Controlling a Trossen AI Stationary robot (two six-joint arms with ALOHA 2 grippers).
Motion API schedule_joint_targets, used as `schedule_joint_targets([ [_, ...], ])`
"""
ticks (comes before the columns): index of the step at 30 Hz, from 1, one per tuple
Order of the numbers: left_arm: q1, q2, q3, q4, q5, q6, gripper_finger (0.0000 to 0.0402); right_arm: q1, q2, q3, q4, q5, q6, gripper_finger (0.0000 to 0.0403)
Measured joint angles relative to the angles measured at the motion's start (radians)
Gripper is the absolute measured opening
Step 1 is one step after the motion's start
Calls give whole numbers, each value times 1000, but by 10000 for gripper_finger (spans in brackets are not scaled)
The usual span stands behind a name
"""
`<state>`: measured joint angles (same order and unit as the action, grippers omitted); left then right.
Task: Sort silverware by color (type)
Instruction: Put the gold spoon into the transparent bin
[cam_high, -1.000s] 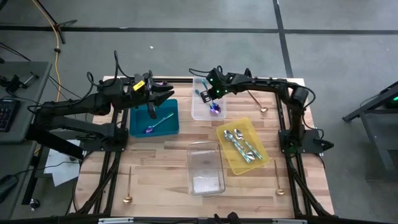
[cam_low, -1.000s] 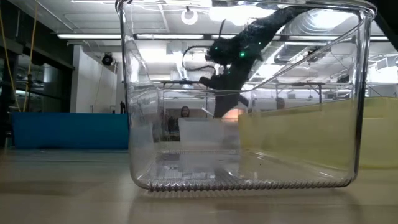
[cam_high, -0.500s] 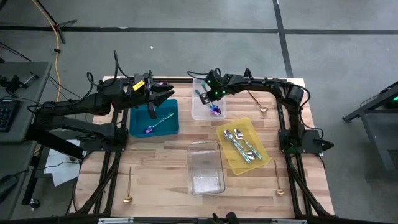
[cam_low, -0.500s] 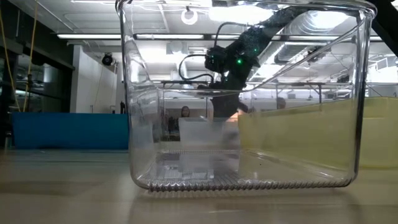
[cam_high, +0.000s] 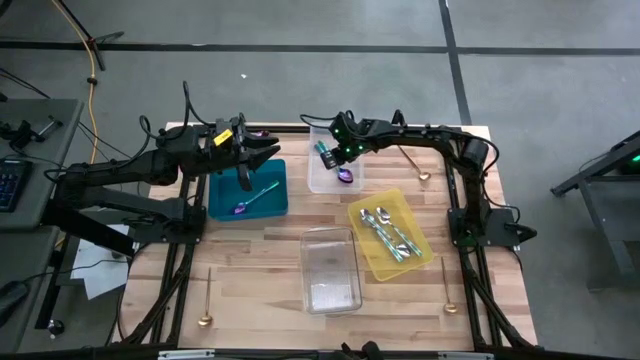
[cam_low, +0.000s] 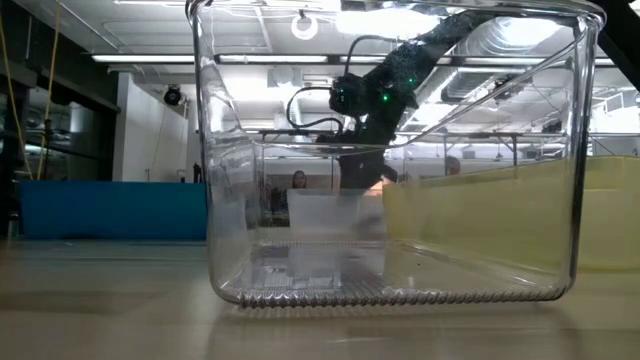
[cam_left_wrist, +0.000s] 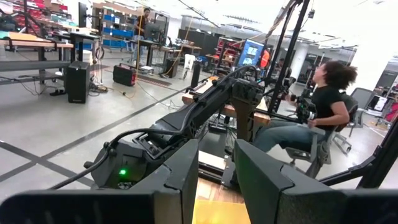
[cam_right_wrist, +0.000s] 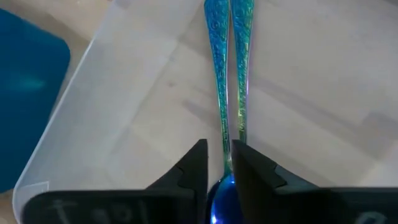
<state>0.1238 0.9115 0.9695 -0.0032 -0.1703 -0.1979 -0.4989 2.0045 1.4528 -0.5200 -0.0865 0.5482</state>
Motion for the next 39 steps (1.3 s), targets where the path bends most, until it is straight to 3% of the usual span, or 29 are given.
schedule_joint_targets([
  [4, 0, 0, 0, -1, 0, 0, 96, -5, -51, -1, -11, -2, -50, 109],
  [10, 0, -2, 0, -27, 3, 0, 96, 3, -242, -13, -81, 15, -218, 163],
  [17, 0, -2, 0, -57, 3, -1, 96, 55, -588, -245, -33, 47, -259, 190],
  [21, 0, -2, 0, -57, 6, -8, 96, 110, -819, -455, 123, 35, -152, 190],
  [27, -1, -2, 0, -61, 67, -8, 96, 219, -1062, -684, 560, 7, -58, 190],
  [32, 0, -2, 0, -78, 74, -8, 96, 286, -1135, -773, 809, 18, -164, 190],
  [39, 0, -2, 0, -82, 74, -8, 96, 332, -1142, -775, 824, 22, -280, 190],
])
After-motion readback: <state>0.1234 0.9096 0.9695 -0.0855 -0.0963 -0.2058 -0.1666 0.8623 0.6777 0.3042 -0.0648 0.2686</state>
